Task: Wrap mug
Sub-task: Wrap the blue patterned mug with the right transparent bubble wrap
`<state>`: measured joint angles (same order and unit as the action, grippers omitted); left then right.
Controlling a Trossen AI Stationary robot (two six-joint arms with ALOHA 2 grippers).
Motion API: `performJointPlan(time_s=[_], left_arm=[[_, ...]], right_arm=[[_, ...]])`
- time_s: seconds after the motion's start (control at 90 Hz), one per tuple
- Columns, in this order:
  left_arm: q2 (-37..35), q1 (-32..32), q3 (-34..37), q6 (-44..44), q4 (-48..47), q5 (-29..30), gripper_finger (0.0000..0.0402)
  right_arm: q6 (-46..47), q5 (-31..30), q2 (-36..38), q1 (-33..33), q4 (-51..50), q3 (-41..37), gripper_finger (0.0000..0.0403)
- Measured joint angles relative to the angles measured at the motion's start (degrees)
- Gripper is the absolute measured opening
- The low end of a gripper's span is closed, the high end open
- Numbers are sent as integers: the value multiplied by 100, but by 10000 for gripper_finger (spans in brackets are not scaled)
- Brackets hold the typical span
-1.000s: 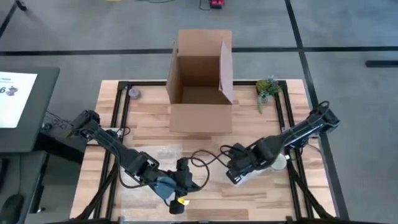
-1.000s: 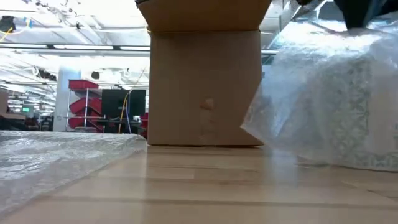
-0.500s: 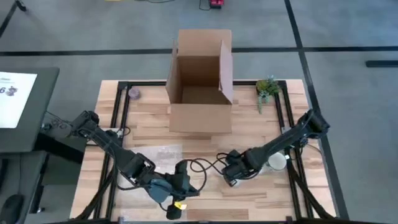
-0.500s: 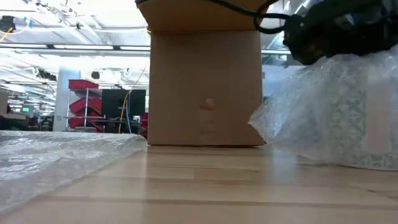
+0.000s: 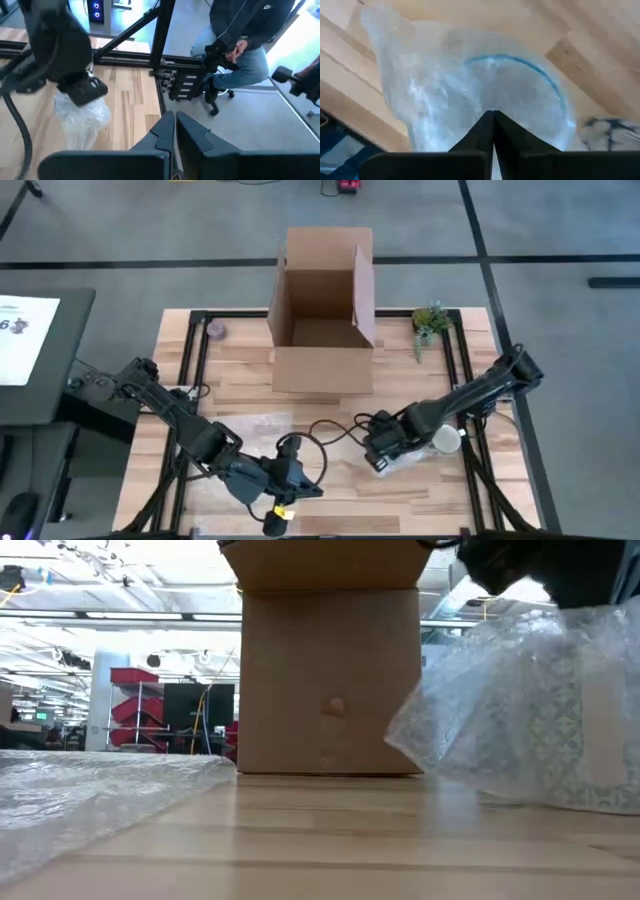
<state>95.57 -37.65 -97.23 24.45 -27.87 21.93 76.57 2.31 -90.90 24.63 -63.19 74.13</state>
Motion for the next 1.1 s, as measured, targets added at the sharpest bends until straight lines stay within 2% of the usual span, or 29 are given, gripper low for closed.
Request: performJointPlan(time_s=[0.222, 0.378, 0.467, 0.789, 1.1], left_arm=[[0, 0, 2, 24, -16, -4, 0], [0, 0, 2, 46, -9, -4, 0], [0, 0, 4, 44, -10, -7, 0], [0, 0, 4, 28, -8, -11, 0], [0, -11, 7, 85, -5, -15, 0]], right_arm=[[459, 26, 751, 7, 123, 41, 0], [442, -131, 972, 151, 1139, 88, 0], [308, -184, 770, 236, 1433, 101, 0], [114, -201, -307, 182, 825, 77, 0], [-153, -7, -785, 40, 662, -63, 0]])
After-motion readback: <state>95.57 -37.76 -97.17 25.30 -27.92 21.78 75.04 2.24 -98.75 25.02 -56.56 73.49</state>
